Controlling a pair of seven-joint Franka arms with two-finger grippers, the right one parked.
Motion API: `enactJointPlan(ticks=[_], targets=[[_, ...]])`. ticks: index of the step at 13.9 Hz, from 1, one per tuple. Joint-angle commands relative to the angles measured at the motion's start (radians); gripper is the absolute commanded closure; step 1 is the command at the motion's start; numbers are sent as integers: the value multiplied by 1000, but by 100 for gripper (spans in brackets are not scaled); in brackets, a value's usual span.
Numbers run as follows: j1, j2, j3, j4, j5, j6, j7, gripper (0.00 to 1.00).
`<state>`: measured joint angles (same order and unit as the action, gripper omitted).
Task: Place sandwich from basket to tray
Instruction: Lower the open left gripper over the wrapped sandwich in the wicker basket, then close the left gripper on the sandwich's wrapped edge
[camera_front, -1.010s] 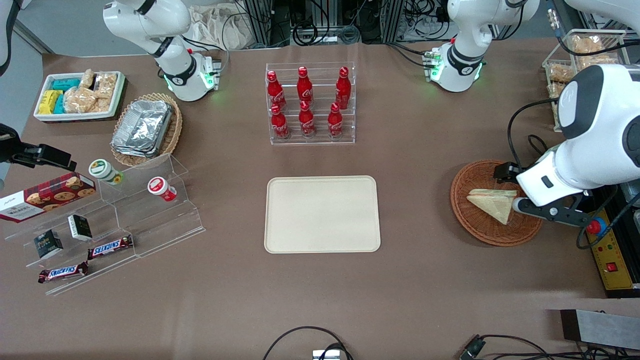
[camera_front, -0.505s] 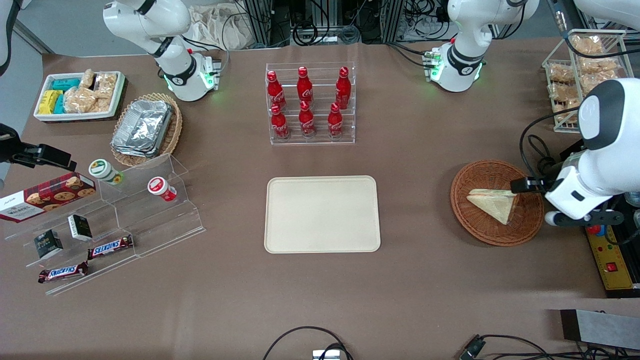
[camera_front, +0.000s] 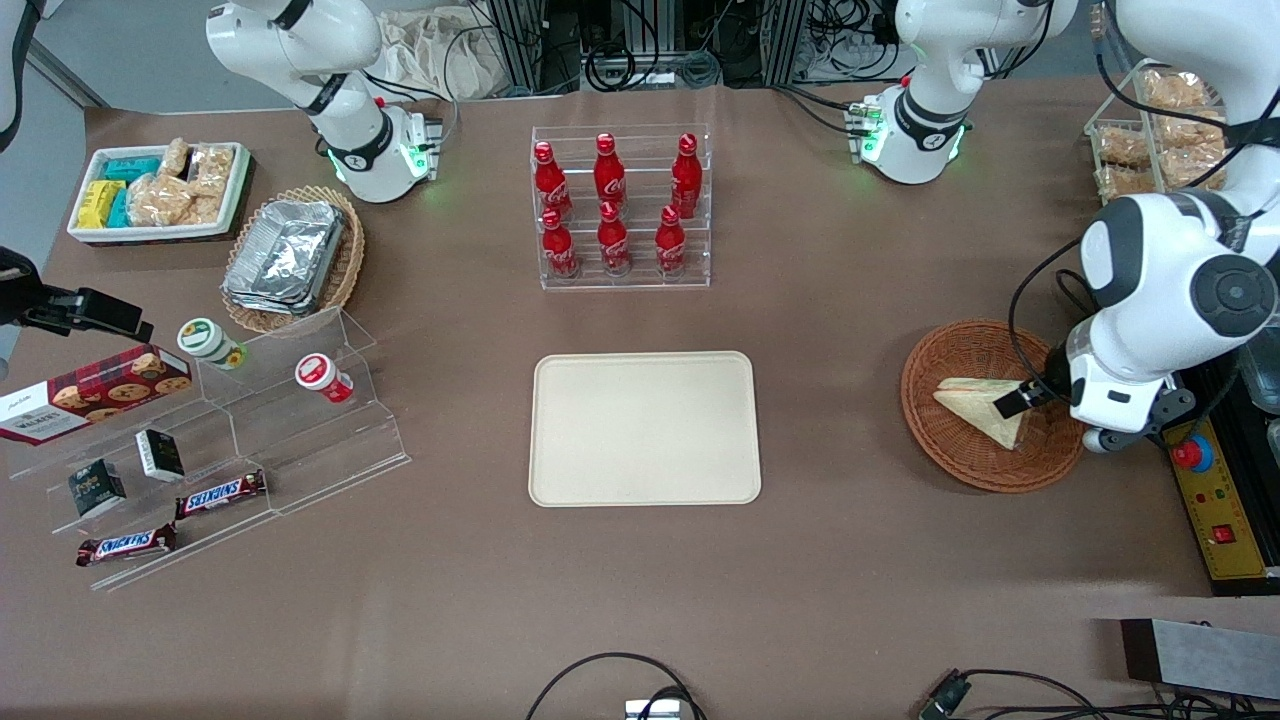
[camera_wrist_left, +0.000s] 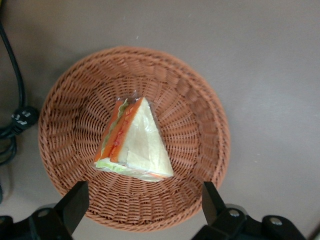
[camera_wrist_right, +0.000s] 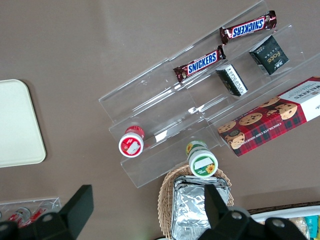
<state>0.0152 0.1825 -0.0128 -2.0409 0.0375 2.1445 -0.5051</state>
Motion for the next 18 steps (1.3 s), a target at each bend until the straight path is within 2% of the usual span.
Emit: enactJointPlan(ticks=[1,6,9,16,17,18], targets=[[37,-11,-4,-54,-5,51,-26,0],[83,61,-4,-81,-5,121,-68,0],[81,106,-6,-81,-4,160,-150,0],[83,170,-7,-62,1,175,-201,0],[81,178,-7,-53,1,175,-202,16],[81,179,-7,-39,-1,170,-208,49]])
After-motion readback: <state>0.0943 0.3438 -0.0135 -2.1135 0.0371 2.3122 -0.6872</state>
